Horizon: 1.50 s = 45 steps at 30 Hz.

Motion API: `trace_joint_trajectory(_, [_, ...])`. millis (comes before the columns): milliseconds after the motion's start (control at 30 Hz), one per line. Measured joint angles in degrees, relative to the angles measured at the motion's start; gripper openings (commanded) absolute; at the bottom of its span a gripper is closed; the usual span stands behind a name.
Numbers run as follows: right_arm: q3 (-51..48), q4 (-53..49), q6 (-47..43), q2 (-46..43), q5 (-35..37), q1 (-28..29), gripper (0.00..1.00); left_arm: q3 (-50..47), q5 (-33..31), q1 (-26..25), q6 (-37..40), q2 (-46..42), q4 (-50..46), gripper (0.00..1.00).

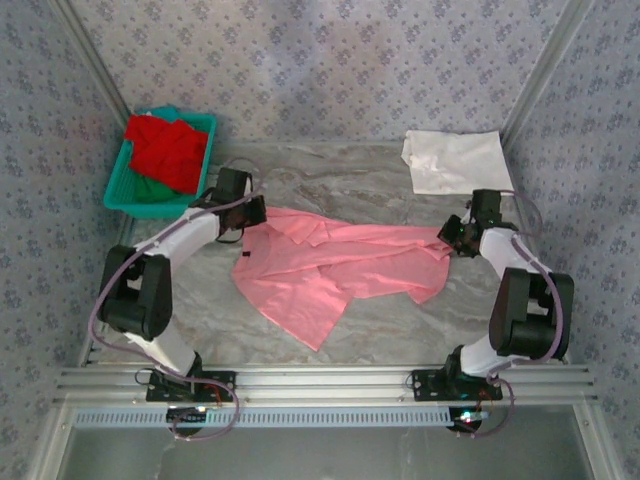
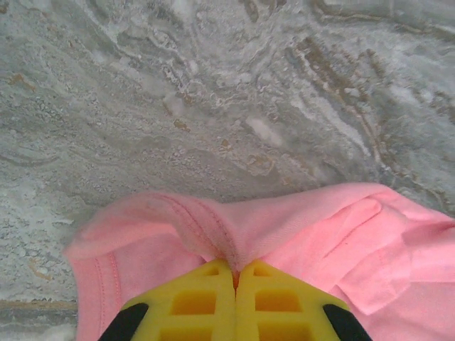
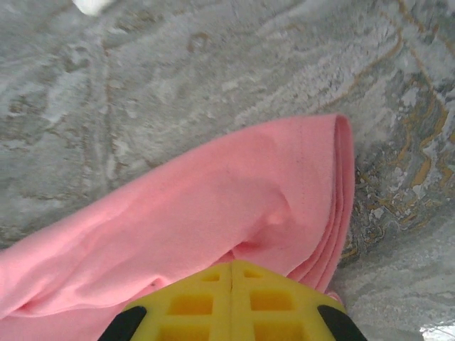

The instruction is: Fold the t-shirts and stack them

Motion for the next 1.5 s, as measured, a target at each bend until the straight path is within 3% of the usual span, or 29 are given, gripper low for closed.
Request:
trace_joint_trajectory(200, [-0.52, -0.20, -0.02, -7.21, 0.20, 0.00, 0.02, -0.50, 1.62, 0.90, -1.03, -6.58, 0.26, 0.00])
trace_joint_trajectory(267, [-0.61, -0.24, -0.04, -8.17, 0.22, -0.17, 0.23, -0.98, 1.70, 1.11, -1.05, -8.55, 0.57, 0.00])
trace_joint_trajectory(367, [-0.61, -0.42, -0.26, -7.19, -0.07, -0.74, 0.36, -1.27, 1.75, 1.38, -1.22, -9.88, 0.57, 0.00])
trace_joint_trajectory(533, [-0.59, -0.90, -0.11, -1.31, -0.98, 0.02, 0.40, -2.49, 1.88, 1.38, -1.22, -9.97, 0.52, 0.00])
trace_joint_trajectory(867, [0.44, 0.94, 0.00, 7.69, -1.97, 3.76, 0.34, -2.86, 1.86, 1.49, -1.20, -9.62, 0.59, 0.00])
trace_joint_trajectory(1133, [1.88, 2.51, 0.20, 10.69, -1.90, 5.29, 0.06, -3.61, 1.86, 1.64, -1.18, -8.85, 0.59, 0.00])
trace_joint_trajectory(1233, [2.01, 2.60, 0.11, 9.44, -1.46, 5.51, 0.00, -3.63, 1.86, 2.08, -1.20, -9.01, 0.55, 0.00])
trace_joint_trajectory(1500, [1.99, 2.34, -0.70, -3.06, 0.70, 5.44, 0.00, -5.01, 1.88, 4.24, -1.22, -16.20, -0.13, 0.00])
